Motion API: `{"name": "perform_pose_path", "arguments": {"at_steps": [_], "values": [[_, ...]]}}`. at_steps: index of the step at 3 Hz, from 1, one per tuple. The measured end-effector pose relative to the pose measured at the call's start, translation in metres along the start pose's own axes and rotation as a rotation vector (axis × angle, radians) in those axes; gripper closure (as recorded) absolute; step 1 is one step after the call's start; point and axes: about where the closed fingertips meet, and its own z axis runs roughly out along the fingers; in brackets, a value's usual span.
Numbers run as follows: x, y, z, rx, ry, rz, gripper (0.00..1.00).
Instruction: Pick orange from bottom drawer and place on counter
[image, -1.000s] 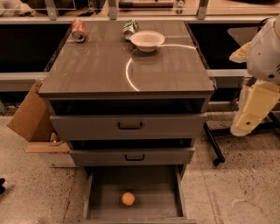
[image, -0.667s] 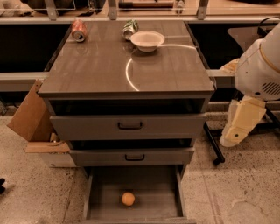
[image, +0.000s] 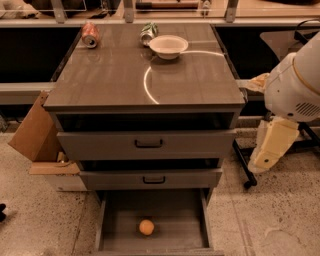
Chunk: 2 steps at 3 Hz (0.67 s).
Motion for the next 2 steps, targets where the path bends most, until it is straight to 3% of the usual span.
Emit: {"name": "perform_pose_path", "arguments": {"at_steps": [1, 2], "values": [[0.003, 0.008, 0.026, -0.012, -0.055, -0.044, 0.0], [0.012, 0.019, 0.082, -0.048, -0.13, -0.075, 0.0]]}}
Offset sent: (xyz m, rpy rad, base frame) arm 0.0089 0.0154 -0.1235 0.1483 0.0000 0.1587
